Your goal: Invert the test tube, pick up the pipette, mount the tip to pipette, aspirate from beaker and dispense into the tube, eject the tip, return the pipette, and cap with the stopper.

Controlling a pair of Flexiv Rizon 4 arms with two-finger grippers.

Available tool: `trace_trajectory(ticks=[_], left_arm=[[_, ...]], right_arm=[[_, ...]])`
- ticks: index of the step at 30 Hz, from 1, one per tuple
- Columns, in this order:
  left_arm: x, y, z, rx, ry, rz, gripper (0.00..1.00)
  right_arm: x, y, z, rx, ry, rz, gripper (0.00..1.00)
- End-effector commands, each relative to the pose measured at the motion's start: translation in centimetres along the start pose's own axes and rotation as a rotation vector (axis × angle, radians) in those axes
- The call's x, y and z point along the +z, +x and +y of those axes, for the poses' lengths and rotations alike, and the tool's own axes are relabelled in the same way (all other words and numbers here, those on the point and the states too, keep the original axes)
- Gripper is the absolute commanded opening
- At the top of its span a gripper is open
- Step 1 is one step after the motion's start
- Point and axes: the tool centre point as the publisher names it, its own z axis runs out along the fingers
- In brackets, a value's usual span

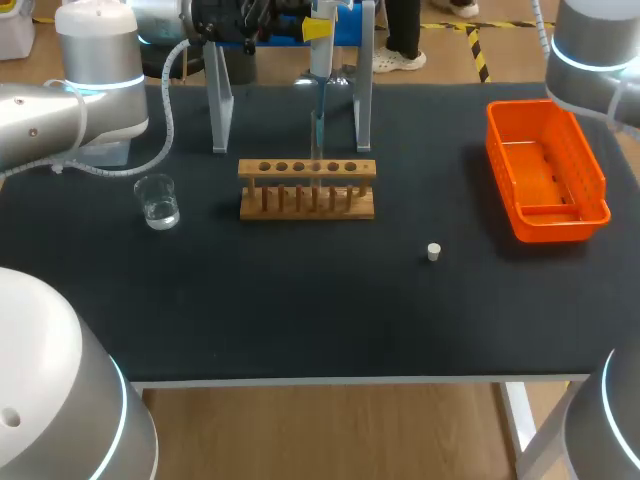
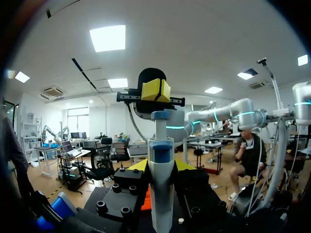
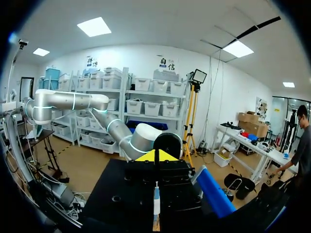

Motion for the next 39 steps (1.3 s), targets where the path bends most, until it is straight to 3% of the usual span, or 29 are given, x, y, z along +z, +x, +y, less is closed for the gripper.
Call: trace_trajectory(ticks=[1,20,39], left_arm=[[-0.1,-0.1,0.0,-0.001,0.0,0.005,0.0],[-0.1,-0.1,0.0,-0.001,0.0,0.005,0.0],[-0.1,-0.1,0.0,-0.001,0.0,0.005,0.0]], right_arm=[[0.9,-0.3,-0.2,0.014,-0.009,0.014,0.0],[3.2,-0.1,-1.8,0.063,-0.027,0.041,0.0],[3.6,0.3,-3.3,0.09,-0.018,0.048,0.0]])
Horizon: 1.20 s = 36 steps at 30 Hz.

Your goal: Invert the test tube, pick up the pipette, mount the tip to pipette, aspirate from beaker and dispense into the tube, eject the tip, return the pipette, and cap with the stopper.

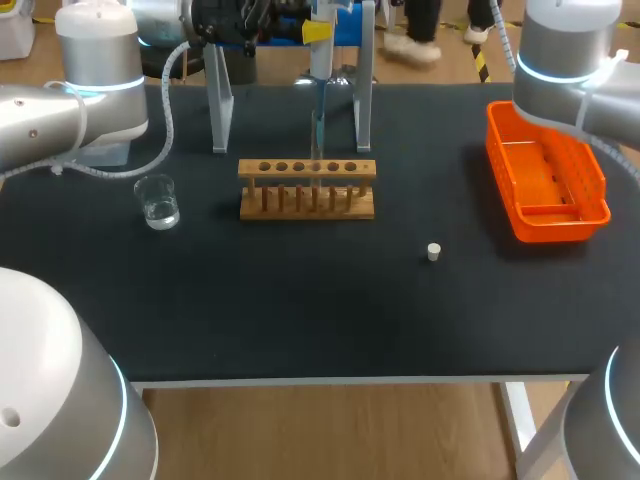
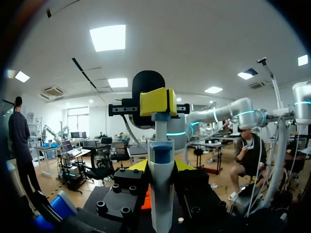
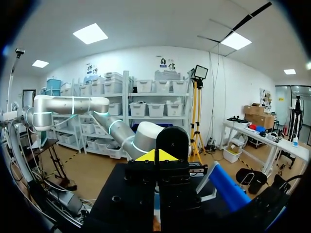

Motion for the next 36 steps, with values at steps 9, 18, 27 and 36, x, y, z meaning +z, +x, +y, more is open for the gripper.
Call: trace_trajectory(ticks=[9,18,27,36], left_arm=[[-0.1,-0.2,-0.3,0.0,0.001,0.005,0.0],[-0.1,-0.2,-0.3,0.0,0.001,0.005,0.0],[-0.1,-0.2,-0.3,0.0,0.001,0.005,0.0],[-0.1,-0.2,-0.3,0.0,0.001,0.005,0.0]], right_arm=[[0.4,0.2,-1.6,0.017,0.012,0.004,0.0],[0.4,0.2,-2.6,0.038,0.021,0.006,0.0],[0.6,0.3,-3.2,0.052,0.027,0.007,0.0],[0.5,0.3,-3.1,0.051,0.027,0.006,0.0]])
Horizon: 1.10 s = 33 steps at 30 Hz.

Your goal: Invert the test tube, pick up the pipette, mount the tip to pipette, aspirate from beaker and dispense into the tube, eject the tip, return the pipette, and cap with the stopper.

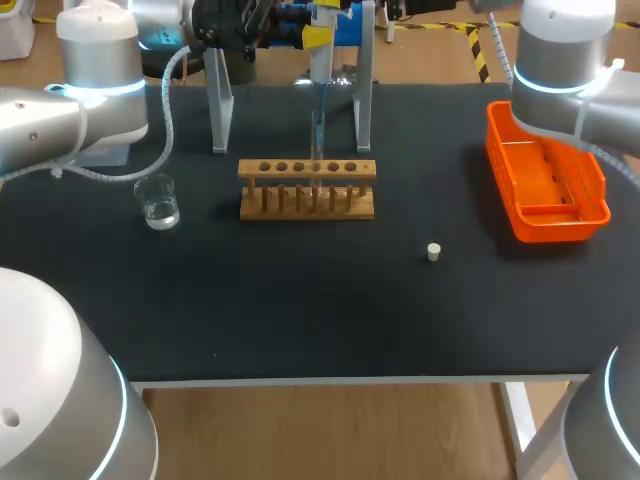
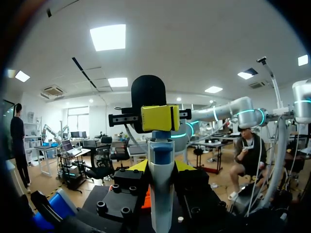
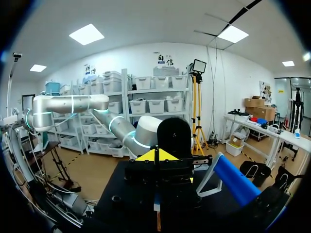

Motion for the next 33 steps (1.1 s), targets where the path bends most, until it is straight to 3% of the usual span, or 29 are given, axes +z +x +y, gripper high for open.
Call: trace_trajectory(ticks=[1,8,20,21,22,23,24,29,33], left_arm=[[0.0,-0.3,-0.9,0.001,0.001,0.005,0.0],[0.0,-0.3,-0.9,0.001,0.001,0.005,0.0],[0.0,-0.3,-0.9,0.001,0.001,0.005,0.0],[0.0,-0.3,-0.9,0.001,0.001,0.005,0.0],[0.0,-0.3,-0.9,0.001,0.001,0.005,0.0],[0.0,-0.3,-0.9,0.001,0.001,0.005,0.0],[0.0,-0.3,-0.9,0.001,0.001,0.005,0.0],[0.0,-0.3,-0.9,0.001,0.001,0.005,0.0],[0.0,-0.3,-0.9,0.001,0.001,0.005,0.0]], right_arm=[[0.0,0.0,-0.8,0.0,0.001,0.0,0.0],[-0.5,-0.1,0.3,-0.017,-0.017,-0.01,0.0],[-3.5,1.0,5.4,-0.154,-0.105,-0.033,0.0],[-4.0,1.3,5.7,-0.166,-0.115,-0.034,0.11],[-4.5,1.5,5.9,-0.179,-0.126,-0.034,0.37],[-5.0,1.8,6.1,-0.193,-0.137,-0.03,0.75],[-5.6,2.0,6.1,-0.204,-0.147,-0.023,1.0],[-8.5,3.3,5.6,-0.275,-0.161,0.015,1.0],[-10.9,3.9,3.3,-0.304,-0.127,-0.008,1.0]])
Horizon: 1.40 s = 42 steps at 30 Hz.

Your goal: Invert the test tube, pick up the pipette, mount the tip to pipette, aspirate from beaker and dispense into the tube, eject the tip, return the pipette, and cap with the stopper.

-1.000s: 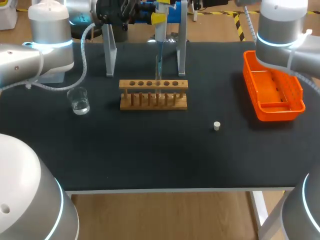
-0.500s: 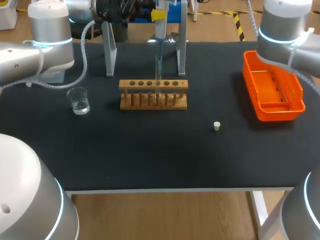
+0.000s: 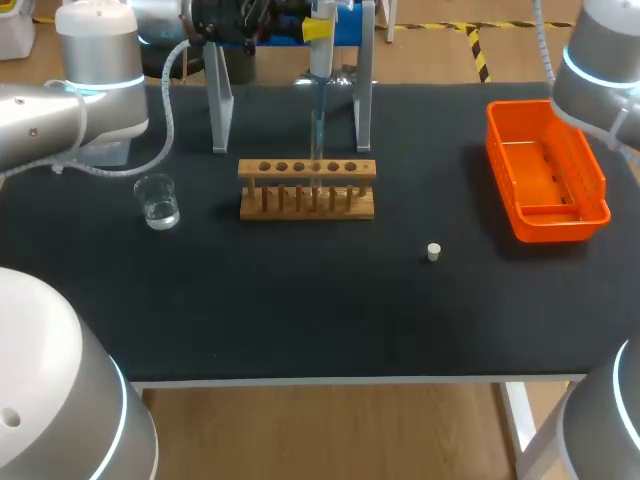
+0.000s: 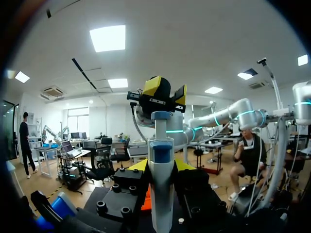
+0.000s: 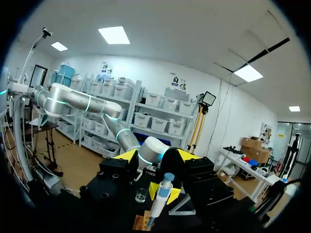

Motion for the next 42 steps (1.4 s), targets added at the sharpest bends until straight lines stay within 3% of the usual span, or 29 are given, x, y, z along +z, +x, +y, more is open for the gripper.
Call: trace_trajectory(ticks=[1,6,10,15,24,35,42], left_arm=[[-0.1,-0.1,-0.1,-0.001,-0.001,0.005,0.0],[-0.1,-0.1,-0.1,-0.001,-0.001,0.005,0.0],[-0.1,-0.1,-0.1,-0.001,-0.001,0.005,0.0],[-0.1,-0.1,-0.1,-0.001,-0.001,0.005,0.0],[-0.1,-0.1,-0.1,-0.001,-0.001,0.005,0.0],[-0.1,-0.1,-0.1,-0.001,-0.001,0.005,0.0],[-0.1,-0.1,-0.1,-0.001,-0.001,0.005,0.0]], right_arm=[[-4.2,1.5,-1.7,0.009,0.033,-0.021,1.0],[-6.6,1.8,-5.7,0.037,0.113,-0.066,1.0],[-7.0,2.0,-9.1,0.054,0.17,-0.079,1.0],[-6.5,2.9,-13.7,0.016,0.228,-0.074,1.0],[-3.7,4.1,-21.9,0.113,0.314,-0.036,1.0],[-0.3,4.3,-27.0,0.183,0.362,-0.019,1.0],[2.1,4.4,-28.9,0.179,0.378,-0.026,1.0]])
